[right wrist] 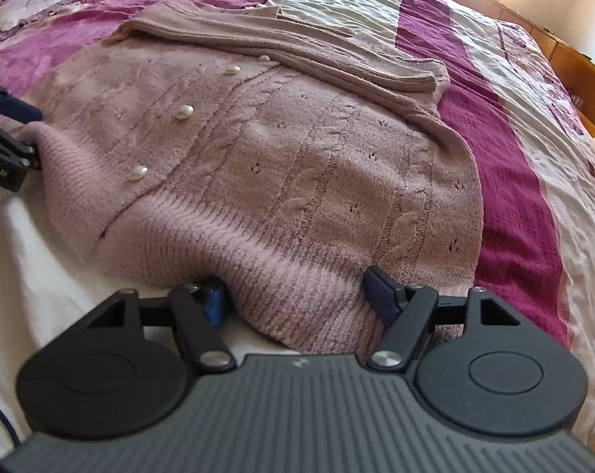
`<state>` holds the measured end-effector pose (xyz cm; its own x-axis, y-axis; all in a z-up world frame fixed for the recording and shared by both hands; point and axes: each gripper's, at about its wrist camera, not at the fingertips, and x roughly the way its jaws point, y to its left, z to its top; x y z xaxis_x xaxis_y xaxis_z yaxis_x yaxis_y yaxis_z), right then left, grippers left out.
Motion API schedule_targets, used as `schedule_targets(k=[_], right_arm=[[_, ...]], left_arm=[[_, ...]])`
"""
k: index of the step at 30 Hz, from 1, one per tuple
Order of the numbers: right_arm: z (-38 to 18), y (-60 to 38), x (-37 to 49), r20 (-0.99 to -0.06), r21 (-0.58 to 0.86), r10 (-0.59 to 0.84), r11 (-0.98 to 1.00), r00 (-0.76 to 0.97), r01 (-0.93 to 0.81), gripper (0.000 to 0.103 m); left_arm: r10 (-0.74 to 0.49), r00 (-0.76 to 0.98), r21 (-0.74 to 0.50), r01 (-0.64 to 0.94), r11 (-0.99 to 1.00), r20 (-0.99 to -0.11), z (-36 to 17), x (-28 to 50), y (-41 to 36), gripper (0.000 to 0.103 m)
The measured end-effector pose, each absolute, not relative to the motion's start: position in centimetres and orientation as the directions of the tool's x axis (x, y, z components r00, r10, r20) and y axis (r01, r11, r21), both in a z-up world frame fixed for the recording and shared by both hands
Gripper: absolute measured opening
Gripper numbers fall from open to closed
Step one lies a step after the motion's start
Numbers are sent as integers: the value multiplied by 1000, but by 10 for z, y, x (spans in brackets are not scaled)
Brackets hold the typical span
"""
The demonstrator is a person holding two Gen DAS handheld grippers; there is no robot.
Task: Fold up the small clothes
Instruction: 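Grasp the ribbed hem with both grippers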
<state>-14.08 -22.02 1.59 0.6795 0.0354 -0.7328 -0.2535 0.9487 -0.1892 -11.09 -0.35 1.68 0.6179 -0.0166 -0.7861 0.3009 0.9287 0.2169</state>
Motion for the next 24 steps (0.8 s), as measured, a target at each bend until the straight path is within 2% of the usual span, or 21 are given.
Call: schedule_targets(k=[3, 6, 8, 11, 12, 14, 16, 20, 24], right_arm=[[16, -221, -141, -728, -180, 39, 953, 684, -245, 71], [20, -221, -143, -720, -176, 46, 953, 692, -246, 54], [24, -222, -143, -711, -175, 43, 956, 702, -237, 33], [29, -227, -141, -702, -152, 41, 966, 711, -207, 18], [29, -229, -141, -701, -140, 44, 970, 712, -199, 16], [31, -232, -140, -696, -121, 48, 975, 716, -184, 13], [34, -233, -140, -687, -105, 57, 979, 724, -177, 11], [46, -234, -140, -651, -76, 71, 984, 755, -159, 10], [58, -231, -139, -607, -117, 53, 981, 793, -156, 9]], left_arm=[[-14, 632, 226, 297, 928, -775, 16, -115, -4, 78], [-21, 632, 217, 298, 930, -775, 18, -116, -3, 77], [-39, 636, 204, 304, 931, -771, 19, -118, -3, 61], [-51, 647, 194, 302, 933, -761, 21, -120, -7, 42], [-48, 650, 194, 296, 935, -759, 22, -120, -8, 38], [-43, 658, 195, 284, 939, -752, 25, -120, -10, 22], [-48, 669, 186, 273, 944, -741, 31, -119, -8, 14], [-69, 705, 150, 244, 958, -706, 48, -118, -4, 12], [-114, 736, 117, 255, 960, -667, 64, -118, -4, 12]])
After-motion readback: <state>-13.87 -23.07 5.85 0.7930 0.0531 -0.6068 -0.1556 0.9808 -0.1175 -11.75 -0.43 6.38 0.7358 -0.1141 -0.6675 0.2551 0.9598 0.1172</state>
